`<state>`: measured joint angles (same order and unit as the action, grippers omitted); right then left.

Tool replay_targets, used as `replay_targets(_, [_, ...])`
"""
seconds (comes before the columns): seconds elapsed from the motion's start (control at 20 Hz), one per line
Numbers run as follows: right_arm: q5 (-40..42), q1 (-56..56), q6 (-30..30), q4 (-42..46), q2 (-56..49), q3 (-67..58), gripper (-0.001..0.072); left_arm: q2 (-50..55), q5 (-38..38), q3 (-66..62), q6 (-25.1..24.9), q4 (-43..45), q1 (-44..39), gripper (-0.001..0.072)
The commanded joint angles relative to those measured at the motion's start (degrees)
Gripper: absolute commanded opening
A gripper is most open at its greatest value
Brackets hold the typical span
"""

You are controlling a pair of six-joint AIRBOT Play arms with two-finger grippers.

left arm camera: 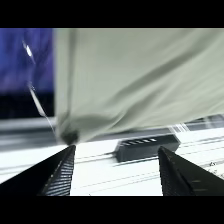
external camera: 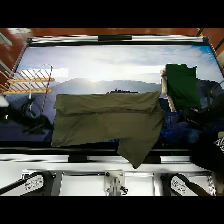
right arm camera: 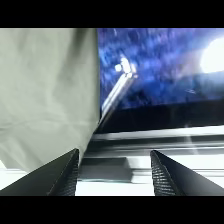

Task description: Fold the shirts.

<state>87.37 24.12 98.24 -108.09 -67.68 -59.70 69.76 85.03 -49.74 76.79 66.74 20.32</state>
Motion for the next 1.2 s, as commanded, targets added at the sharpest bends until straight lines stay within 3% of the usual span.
replay_targets(0.0, [-1.7,3.3,1.9,-4.0,3.3,4.9,0.0572,-7.2,-2.3,12.7,-7.7,-2.3,8.5,0.0618])
replay_targets(0.6, [-2.3,3.3,1.4,-4.1,3.3,5.0,0.0572,0.1,-12.4,15.6,-8.8,-3.9,8.2,0.0589])
replay_targets(0.65, [-2.6,3.3,1.4,-4.0,3.3,5.2,0.0572,0.2,-13.5,15.6,-8.6,-4.7,7.7,0.0517])
replay_targets(0.85, [-4.1,0.3,1.6,-4.2,3.3,12.3,0.0572,1.4,-13.5,15.6,-8.7,-6.4,3.7,0.0498])
replay_targets(0.9, [-4.3,-1.8,1.7,-4.3,3.3,14.6,0.0572,1.7,-13.5,15.6,-8.6,-6.4,2.8,0.0447])
replay_targets(1.0, [-3.9,-5.5,2.2,-6.4,3.3,17.2,0.0573,1.7,-12.8,15.6,-8.6,-6.4,1.9,0.0153])
replay_targets(1.1, [-4.5,-8.3,2.6,-6.9,3.3,19.2,0.0573,1.7,-11.1,15.6,-9.4,-6.4,1.9,0.0033])
replay_targets(1.15, [-4.8,-8.9,2.6,-7.0,3.3,20.3,0.0573,1.7,-10.4,15.6,-9.7,-6.3,1.9,0.0034])
